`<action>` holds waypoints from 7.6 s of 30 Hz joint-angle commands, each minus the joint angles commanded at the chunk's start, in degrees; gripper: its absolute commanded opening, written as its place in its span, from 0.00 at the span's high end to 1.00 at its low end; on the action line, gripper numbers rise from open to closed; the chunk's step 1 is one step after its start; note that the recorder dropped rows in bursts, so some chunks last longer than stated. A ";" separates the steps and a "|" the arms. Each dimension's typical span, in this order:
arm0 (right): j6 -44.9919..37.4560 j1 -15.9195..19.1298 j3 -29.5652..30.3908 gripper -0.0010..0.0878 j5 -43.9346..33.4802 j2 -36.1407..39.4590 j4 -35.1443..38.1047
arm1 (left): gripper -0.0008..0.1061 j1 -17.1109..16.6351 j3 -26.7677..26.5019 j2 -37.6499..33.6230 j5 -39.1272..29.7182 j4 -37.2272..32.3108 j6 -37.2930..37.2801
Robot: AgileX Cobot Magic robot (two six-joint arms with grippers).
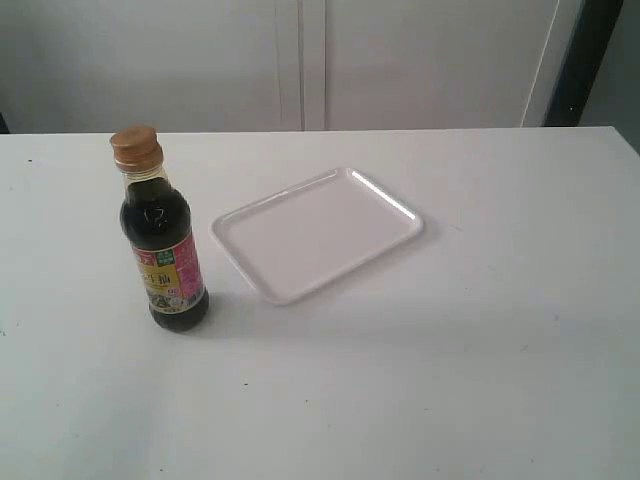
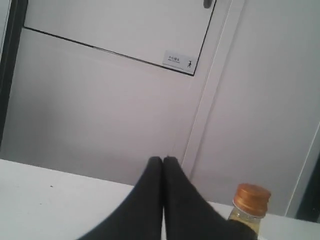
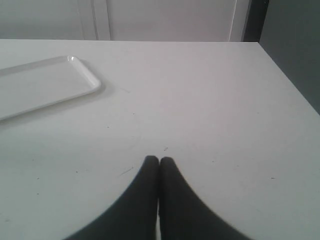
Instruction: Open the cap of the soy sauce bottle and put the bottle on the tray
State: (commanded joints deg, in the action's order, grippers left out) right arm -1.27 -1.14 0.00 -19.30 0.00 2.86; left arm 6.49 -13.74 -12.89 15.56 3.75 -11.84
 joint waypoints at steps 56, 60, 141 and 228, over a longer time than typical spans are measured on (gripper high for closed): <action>0.00 0.00 0.00 0.99 0.00 0.00 0.10 | 0.13 7.51 -34.75 -60.20 26.59 -71.13 -54.32; 0.00 0.00 0.00 0.99 0.00 0.00 0.10 | 0.13 7.51 -32.16 -60.20 27.00 -68.64 -51.27; 0.00 0.00 0.00 0.99 0.00 0.00 0.14 | 0.56 7.51 -19.61 -85.47 44.73 -42.98 -19.43; -13.05 -29.47 -32.99 0.99 59.21 74.57 14.72 | 0.99 7.51 -19.61 -85.47 46.09 -44.03 -19.63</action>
State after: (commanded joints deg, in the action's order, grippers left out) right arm -14.33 -30.61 -32.99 39.91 74.57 17.58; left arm 14.01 -33.35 -98.36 61.65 -40.28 -31.48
